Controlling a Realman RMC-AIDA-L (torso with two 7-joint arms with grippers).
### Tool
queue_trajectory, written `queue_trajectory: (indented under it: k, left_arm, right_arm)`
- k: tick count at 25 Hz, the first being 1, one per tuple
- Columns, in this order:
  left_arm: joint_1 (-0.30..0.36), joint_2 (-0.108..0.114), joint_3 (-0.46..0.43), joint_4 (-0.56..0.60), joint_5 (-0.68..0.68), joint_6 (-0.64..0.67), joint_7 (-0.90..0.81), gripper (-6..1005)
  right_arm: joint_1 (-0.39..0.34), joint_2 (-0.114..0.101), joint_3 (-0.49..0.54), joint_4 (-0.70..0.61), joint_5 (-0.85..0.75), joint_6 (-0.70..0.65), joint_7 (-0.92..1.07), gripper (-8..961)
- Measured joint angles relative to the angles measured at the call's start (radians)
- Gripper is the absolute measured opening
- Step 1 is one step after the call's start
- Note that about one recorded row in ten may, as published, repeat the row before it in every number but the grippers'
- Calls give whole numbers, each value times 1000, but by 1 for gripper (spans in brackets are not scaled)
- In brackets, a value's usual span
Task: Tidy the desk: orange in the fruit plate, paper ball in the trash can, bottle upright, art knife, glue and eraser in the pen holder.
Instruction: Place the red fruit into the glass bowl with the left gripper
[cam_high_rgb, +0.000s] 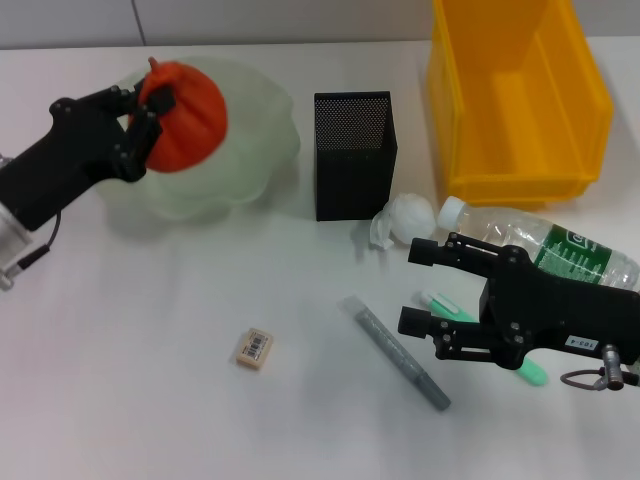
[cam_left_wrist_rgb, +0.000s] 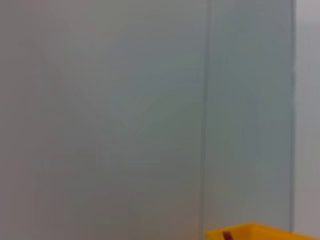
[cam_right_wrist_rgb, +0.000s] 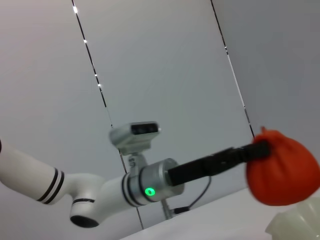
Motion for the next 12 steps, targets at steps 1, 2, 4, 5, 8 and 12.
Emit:
queue_trajectory:
  k: [1,2,4,5,8,12]
  left_arm:
    - [0,0,0,0,0,0,0,117]
    - [-8,0,0,3,0,-33,0,118]
    - [-29,-3,1,5,-2,-108,-1,119]
    - [-37,-4,4,5,-2,-132,-1,120]
    - [-58,-7,10,-3,-2,-189,-1,128]
    - [-70,-8,11,-6,0,-212,-1,142]
  right_arm:
    - [0,0,0,1,1,0,0,832]
    - [0,0,0,1,1,0,0,832]
    - [1,0,0,2,7,0,-1,832]
    - [1,0,0,2,7,0,-1,832]
    - [3,0,0,2,11,0,-1,832]
    - [6,0,0,2,12,0,-1,831]
